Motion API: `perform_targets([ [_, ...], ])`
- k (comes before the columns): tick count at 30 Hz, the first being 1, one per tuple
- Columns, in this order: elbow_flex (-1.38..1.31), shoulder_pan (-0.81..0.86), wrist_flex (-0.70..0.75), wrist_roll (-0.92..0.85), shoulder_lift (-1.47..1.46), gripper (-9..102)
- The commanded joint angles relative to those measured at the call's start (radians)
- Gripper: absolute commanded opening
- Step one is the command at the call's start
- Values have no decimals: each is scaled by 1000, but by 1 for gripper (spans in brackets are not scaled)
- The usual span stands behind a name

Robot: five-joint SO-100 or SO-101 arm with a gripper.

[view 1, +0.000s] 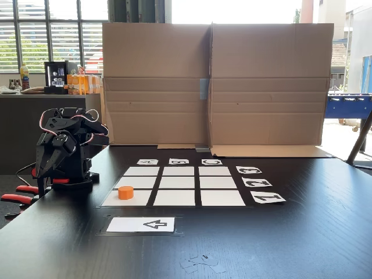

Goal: Pick up the round, orange token and place it in the grid on square A1.

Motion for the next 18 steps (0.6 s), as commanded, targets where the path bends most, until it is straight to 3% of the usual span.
perform_targets([
  [1, -3, -17, -12, -3, 6, -1],
  [18, 21, -20, -41, -2, 6, -1],
])
